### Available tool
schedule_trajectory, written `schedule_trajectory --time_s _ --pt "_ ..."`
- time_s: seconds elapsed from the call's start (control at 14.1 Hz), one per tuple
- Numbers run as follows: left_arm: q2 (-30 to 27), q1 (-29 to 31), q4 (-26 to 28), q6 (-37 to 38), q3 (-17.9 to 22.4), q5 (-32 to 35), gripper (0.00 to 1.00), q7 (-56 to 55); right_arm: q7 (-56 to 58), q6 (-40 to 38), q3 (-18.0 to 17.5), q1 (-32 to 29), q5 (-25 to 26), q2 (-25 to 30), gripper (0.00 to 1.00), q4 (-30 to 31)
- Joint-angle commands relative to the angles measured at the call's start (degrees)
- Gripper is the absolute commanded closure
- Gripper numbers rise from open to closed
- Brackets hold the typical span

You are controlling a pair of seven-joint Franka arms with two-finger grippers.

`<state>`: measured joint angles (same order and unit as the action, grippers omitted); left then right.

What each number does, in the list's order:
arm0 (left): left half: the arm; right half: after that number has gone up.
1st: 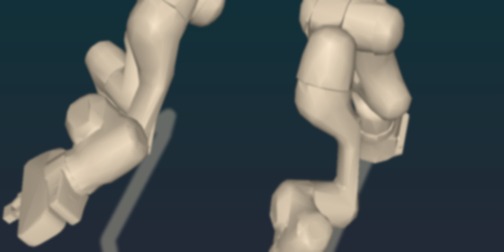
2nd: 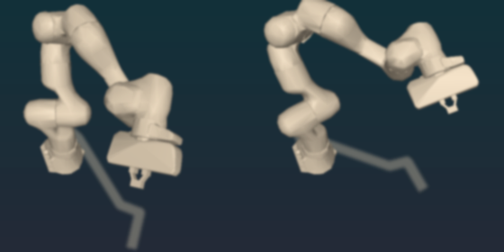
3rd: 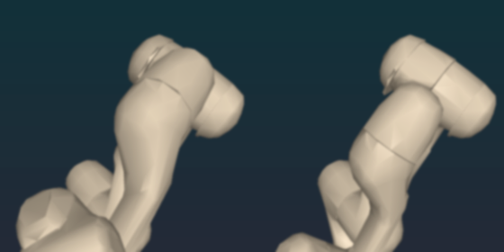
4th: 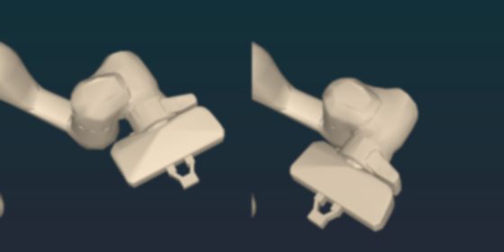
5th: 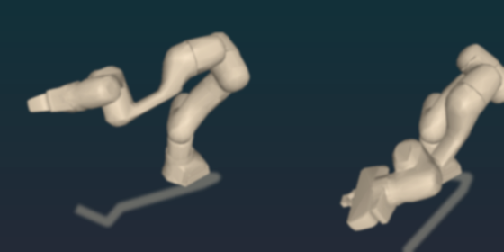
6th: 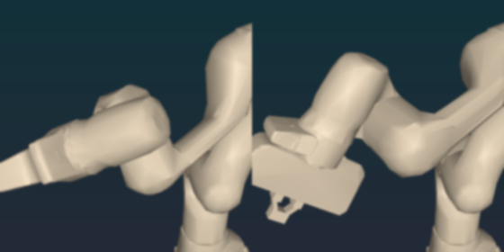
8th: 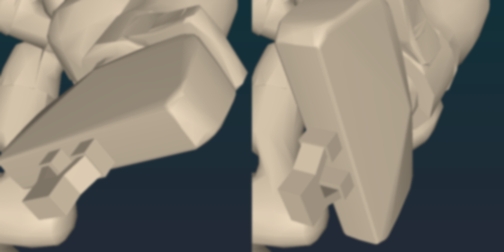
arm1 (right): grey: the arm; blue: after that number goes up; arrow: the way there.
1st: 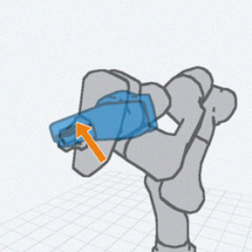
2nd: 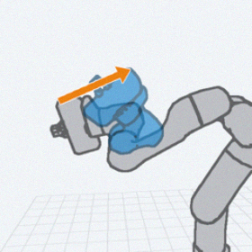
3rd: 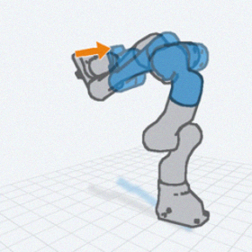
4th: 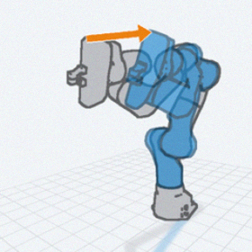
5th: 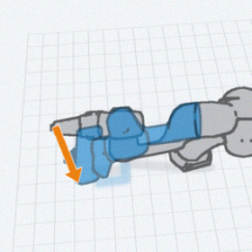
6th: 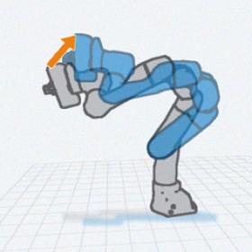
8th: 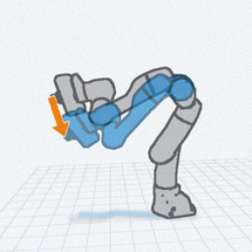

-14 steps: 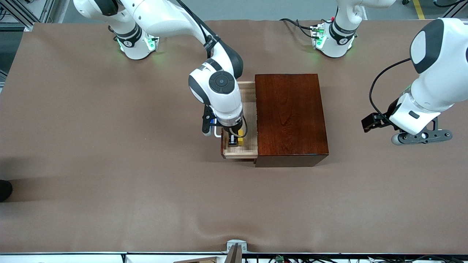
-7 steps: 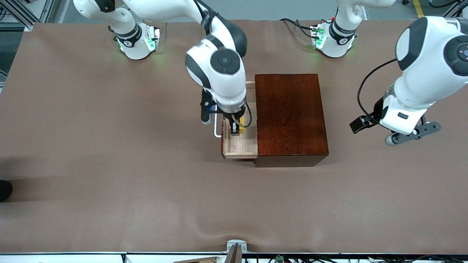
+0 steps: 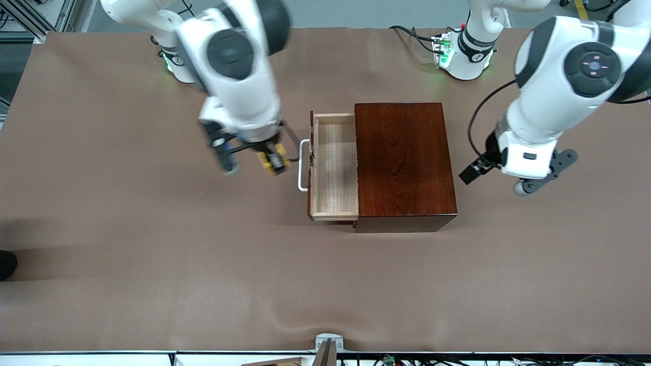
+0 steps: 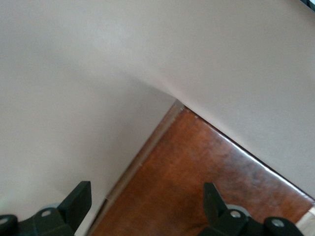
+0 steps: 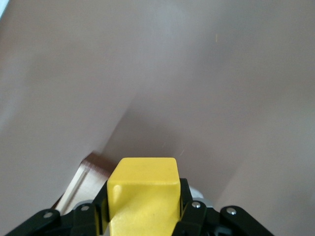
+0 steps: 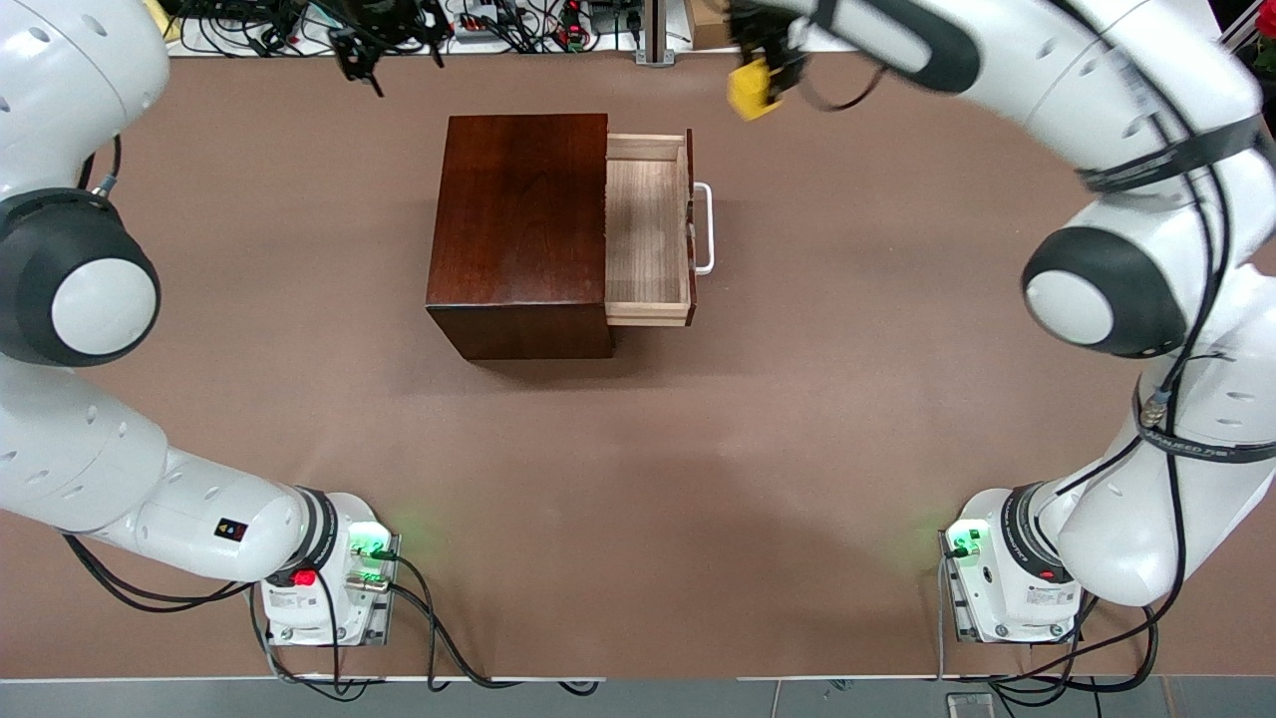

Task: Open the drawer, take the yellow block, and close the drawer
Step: 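Lift the cube out with the right gripper while the left gripper reaches the handle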

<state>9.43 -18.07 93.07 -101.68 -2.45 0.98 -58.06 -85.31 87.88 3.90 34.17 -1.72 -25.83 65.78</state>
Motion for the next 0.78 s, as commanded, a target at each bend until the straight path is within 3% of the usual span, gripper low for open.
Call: schedule_trajectory --time_s 0.0,0.21,0.5,0.71 --pt "4.44 -0.73 -5.17 0.69 -3.51 0.24 0.00 -11.41 18.89 0.71 -0.91 -8.47 -0.47 8.58 1.00 10.83" --pt "9.19 -4.94 -9.64 0.52 -4.49 0.25 0.00 -23.11 38.23 2.28 -0.74 -16.91 0.23 14.47 1.00 18.66" --pt "12.89 -11.36 -12.91 -0.10 -4.49 0.25 0.00 -37.18 63.80 14.65 -0.74 -28.60 0.32 24.23 1.00 36.66" --pt "15.34 -15.93 -14.84 -1.84 -4.49 0.25 0.00 -46.49 78.94 19.94 -0.74 -35.29 0.32 25.04 1.00 42.75"
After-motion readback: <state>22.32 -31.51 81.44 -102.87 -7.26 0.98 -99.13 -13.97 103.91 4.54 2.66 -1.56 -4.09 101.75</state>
